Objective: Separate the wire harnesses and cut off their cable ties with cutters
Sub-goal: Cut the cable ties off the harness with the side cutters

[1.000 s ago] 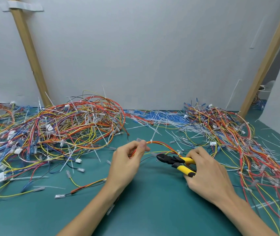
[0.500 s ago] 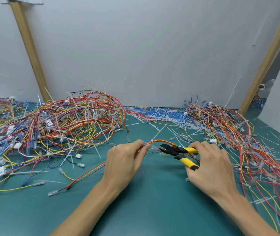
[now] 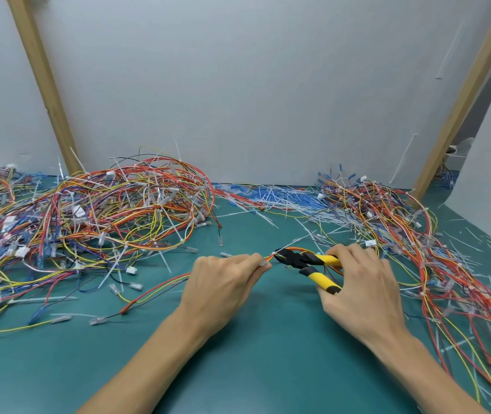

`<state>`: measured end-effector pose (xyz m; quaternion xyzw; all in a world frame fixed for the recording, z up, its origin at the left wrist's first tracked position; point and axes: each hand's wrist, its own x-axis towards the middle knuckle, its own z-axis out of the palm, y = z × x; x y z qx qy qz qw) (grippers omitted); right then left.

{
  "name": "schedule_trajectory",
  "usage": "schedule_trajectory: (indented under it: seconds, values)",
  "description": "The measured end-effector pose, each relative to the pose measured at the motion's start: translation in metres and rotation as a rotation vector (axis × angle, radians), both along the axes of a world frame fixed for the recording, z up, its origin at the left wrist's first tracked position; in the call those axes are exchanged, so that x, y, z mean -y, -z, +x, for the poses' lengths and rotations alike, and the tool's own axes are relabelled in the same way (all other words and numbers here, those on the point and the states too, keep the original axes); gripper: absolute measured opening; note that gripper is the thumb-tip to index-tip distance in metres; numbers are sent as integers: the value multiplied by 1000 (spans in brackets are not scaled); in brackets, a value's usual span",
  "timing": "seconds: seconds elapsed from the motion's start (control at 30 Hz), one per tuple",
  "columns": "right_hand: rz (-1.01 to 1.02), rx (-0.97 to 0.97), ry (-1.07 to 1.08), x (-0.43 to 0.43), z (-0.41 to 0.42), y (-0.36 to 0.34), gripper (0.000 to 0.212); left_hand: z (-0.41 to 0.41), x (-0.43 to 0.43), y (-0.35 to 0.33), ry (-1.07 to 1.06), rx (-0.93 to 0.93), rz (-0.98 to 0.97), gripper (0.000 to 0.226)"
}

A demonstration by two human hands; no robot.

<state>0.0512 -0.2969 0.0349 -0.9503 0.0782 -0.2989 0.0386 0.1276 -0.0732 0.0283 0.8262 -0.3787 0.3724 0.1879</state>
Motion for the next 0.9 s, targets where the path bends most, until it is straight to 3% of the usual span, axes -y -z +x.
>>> schedule_trajectory:
  seconds: [0.23, 0.37, 0.53, 0.63, 0.9]
  values:
    - [-50, 29, -4, 0, -2, -1, 32, 1, -4, -2, 15, -4, 66, 41]
    - [-45, -1, -47, 0, -3, -3, 33, 4, -7, 0, 72, -98, 52, 43]
    - [-26, -128, -61, 4, -2, -3, 31, 6, -5, 7, 166, -422, -168, 28]
    - [8, -237, -74, 6, -3, -3, 32, 8, -2, 9, 233, -645, -292, 32]
    - [52, -414, -79, 8, -1, -2, 34, 9, -4, 5, 357, -909, -331, 43]
